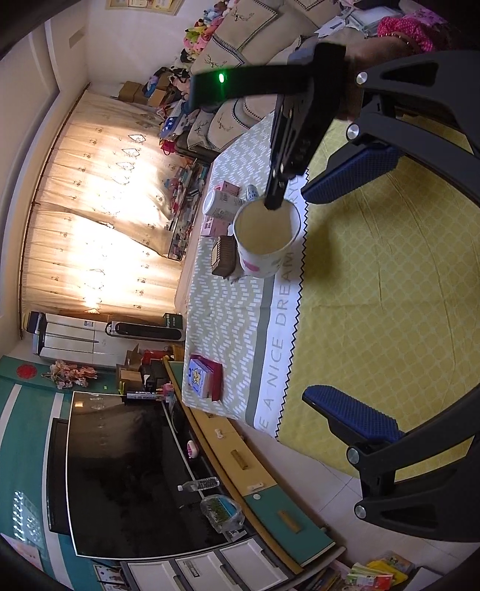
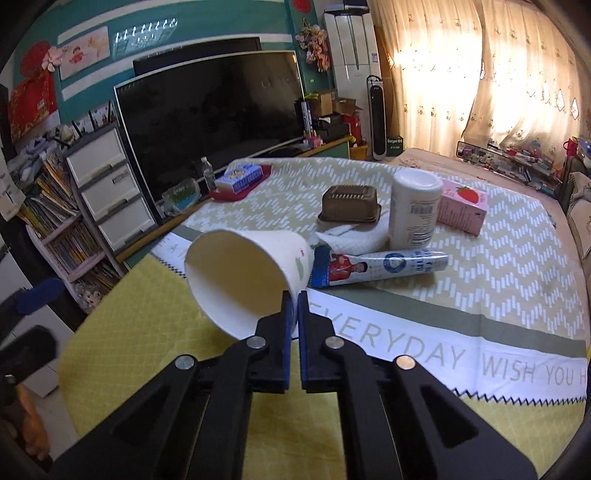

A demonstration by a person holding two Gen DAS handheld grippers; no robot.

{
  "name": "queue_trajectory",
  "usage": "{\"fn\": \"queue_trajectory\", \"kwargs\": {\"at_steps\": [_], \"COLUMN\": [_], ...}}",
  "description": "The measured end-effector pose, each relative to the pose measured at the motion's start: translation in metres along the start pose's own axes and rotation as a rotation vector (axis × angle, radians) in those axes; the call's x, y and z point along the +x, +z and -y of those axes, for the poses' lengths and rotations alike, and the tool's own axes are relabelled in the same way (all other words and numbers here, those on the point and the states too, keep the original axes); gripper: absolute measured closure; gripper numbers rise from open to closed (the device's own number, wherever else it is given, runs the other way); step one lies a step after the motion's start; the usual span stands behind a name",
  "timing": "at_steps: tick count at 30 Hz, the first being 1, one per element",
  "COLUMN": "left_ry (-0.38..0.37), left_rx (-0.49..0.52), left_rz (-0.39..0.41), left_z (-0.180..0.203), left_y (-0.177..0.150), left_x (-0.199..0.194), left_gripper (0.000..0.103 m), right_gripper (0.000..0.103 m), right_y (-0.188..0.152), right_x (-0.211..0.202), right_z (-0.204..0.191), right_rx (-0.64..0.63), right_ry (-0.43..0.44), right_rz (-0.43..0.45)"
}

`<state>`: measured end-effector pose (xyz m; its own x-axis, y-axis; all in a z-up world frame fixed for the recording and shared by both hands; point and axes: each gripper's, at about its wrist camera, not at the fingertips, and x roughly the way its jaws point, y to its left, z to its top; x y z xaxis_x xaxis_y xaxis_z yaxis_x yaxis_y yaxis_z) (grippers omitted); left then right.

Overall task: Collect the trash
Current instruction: 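Grasp the white paper cup by its rim with the right gripper, then carry the paper cup with the right gripper into the bin and release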

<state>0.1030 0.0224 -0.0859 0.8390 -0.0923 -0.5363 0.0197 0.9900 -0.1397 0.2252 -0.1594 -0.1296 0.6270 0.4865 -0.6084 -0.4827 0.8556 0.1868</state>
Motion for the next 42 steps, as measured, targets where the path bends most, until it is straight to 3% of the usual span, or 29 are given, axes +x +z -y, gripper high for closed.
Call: {"fn": "queue_trajectory", "kwargs": {"at_steps": [6,10,18,25,35,39,42], "left_ry": [-0.009,-0.022,-0.054,-0.075,-0.098,-0.102,-0.114], "left_rx": [0.018,0.042,0.079,0.123,0.157,0.162,0.161], "left_rz": [-0.011,-0.017,-0.041,-0.059,-0.084,-0.091,-0.099], "left_z": [0.010,0.022,0.047,0.072,0.090,0.093,0.094], "left_y": [-0.002,-0.002,-0.002,-0.003,-0.002,-0.002,-0.001], "left_x": [0.005,0.009,0.022,0.033,0.047,0.053,0.059], "left_gripper": [0.006,0.006,0.006,0.006,0.006,0.006,0.006], "right_gripper": [0.100,0.100,0.100,0.100,0.100,0.096,0.071], "right_y": [-0.007,-0.014,-0.045,-0.083,-0.120,-0.127,-0.126], "right_x": [-0.040,-0.069,-0.139,-0.176,-0.176,-0.175,-0.176], "right_z": [0.014,0.040,0.143,0.235,0.303,0.313,0.309], "right_rx": [0.052,0.108,0.277,0.444,0.551,0.572,0.576], "right_ry": [0.012,-0.024,-0.286,-0.511,-0.656,-0.695,-0.711], "right_rz": [0.066,0.113,0.201,0.212,0.159,0.149,0.169]}}
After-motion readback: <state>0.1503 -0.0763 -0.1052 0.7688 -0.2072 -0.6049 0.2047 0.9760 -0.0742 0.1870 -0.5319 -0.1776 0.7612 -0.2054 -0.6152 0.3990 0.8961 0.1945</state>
